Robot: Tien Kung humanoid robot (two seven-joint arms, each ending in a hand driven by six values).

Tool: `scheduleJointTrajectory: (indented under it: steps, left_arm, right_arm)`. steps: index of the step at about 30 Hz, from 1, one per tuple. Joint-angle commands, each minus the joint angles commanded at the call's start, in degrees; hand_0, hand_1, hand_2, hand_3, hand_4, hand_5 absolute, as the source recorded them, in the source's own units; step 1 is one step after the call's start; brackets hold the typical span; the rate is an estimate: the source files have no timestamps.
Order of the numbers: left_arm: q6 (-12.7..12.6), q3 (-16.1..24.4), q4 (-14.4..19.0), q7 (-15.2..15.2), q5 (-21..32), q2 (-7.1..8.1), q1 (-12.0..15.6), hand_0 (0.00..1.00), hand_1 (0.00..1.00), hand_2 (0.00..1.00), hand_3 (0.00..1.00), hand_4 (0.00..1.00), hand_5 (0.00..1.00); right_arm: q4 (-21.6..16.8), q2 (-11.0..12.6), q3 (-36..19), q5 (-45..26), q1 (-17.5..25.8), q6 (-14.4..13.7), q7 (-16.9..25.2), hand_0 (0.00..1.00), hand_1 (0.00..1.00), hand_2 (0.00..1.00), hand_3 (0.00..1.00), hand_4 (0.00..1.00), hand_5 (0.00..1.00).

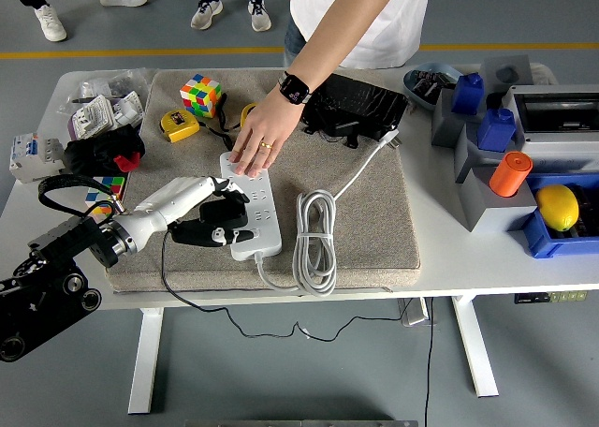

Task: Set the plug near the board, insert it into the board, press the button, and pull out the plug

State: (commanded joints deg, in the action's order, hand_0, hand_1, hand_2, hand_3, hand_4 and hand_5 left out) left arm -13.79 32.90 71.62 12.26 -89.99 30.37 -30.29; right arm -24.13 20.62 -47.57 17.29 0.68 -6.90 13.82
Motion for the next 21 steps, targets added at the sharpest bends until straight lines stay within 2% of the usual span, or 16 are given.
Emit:
scheduleJointTrajectory:
  steps: [7, 10, 11, 16, 17, 21]
  left_arm:
    - [-0.44, 3.55, 2.4, 0.13, 0.0, 1.11, 1.21, 0.645, 0.691, 0.687, 0.689, 0.939, 0.721]
    - [-0.3, 4.87, 4.62, -1.27, -0.03, 1.78, 2.53, 0.645, 0.691, 0.687, 0.689, 0.939, 0.721]
    - [-0.24, 5.43, 5.49, -1.95, -0.03, 1.94, 3.11, 0.572, 0.638, 0.65, 0.648, 0.937, 0.423]
    - [0.2, 8.57, 10.21, -6.72, -1.22, 2.16, 5.59, 0.572, 0.638, 0.65, 0.648, 0.937, 0.423]
    - [0.61, 9.09, 11.16, -8.04, -1.62, 2.15, 5.79, 0.242, 0.483, 0.517, 0.668, 0.926, 0.303]
    - [3.83, 10.87, 14.39, -13.87, -3.44, 1.92, 6.01, 0.242, 0.483, 0.517, 0.668, 0.926, 0.303]
  right_arm:
    - [0.02, -0.13, -0.25, 0.0, -0.09, 0.01, -0.03, 0.705, 0.708, 0.706, 0.597, 0.998, 0.591]
    - [-0.01, -0.13, -0.51, 0.07, -0.07, -0.02, -0.03, 0.705, 0.708, 0.706, 0.597, 0.998, 0.591]
    - [-0.02, -0.12, -0.6, 0.08, -0.04, -0.02, -0.04, 0.705, 0.708, 0.706, 0.596, 0.998, 0.591]
    - [-0.02, -0.11, -0.8, 0.13, 0.17, -0.07, -0.07, 0.705, 0.708, 0.706, 0.596, 0.998, 0.591]
    - [-0.04, -0.12, -0.85, 0.16, 0.21, -0.07, -0.06, 0.705, 0.708, 0.706, 0.597, 0.998, 0.592]
    - [-0.08, -0.07, -0.83, 0.23, 0.13, -0.07, -0.07, 0.705, 0.708, 0.706, 0.597, 0.998, 0.592]
